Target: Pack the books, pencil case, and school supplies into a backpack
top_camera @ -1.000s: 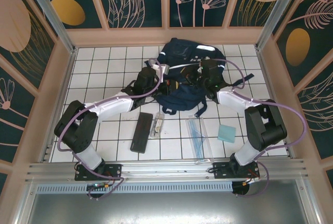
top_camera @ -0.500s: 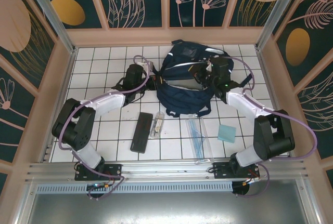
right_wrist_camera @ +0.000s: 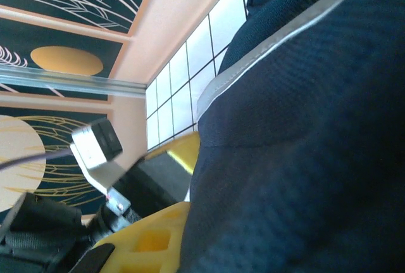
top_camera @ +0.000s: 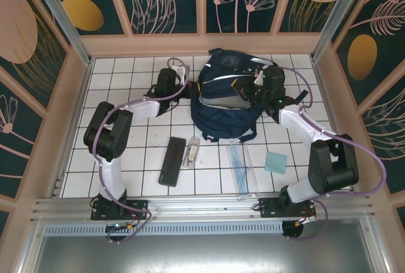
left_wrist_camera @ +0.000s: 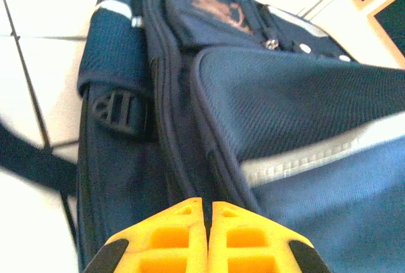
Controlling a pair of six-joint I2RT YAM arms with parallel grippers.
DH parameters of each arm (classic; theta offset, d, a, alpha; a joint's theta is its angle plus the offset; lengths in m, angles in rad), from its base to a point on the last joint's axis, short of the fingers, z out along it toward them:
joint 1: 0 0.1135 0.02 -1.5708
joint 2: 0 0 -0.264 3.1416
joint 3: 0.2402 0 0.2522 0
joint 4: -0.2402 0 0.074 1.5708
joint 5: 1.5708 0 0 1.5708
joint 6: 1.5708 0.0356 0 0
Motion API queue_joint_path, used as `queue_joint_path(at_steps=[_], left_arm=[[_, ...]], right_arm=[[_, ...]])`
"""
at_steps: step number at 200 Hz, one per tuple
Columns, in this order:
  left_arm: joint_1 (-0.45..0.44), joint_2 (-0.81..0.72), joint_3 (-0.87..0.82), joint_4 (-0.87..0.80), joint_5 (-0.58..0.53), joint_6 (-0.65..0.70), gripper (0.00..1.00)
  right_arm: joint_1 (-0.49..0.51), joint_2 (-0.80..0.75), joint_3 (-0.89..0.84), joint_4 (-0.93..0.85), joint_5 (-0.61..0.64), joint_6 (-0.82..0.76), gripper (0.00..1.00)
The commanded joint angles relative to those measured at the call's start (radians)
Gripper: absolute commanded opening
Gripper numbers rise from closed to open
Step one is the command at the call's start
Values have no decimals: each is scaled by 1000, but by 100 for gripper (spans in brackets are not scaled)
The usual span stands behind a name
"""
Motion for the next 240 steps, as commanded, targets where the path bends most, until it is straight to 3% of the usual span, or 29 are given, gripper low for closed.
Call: queue_joint_path(at_steps=[1,19,40,72,100,134,179,240], left_arm=[[68,56,67,82,10,72,0],[90,57,98,22,66,107,0],[103,69,130,-39,20,166,0],[111,185,273,-67,56,127,0],[111,230,293,-46,57,111,0],[117,308,371,-144,34,120,0],[116,411,553,-107,83,19,0],[123,526,755,-155,-91,-47,0]], right_arm=[[-5,-59,82,-1,-194,-59,0],[-38,-74,106,-65,-169,-101,0],[-55,-65,135,-77,-205,-112,0],[-50,-31,157,-84,-240,-116,0],[-47,-45,143,-63,-249,-111,0],[-48,-42,176,-88,-292,-136,0],[-45,-1,175,-54,-391,-93,0],[-47,0,186,-67,-385,-99,0]])
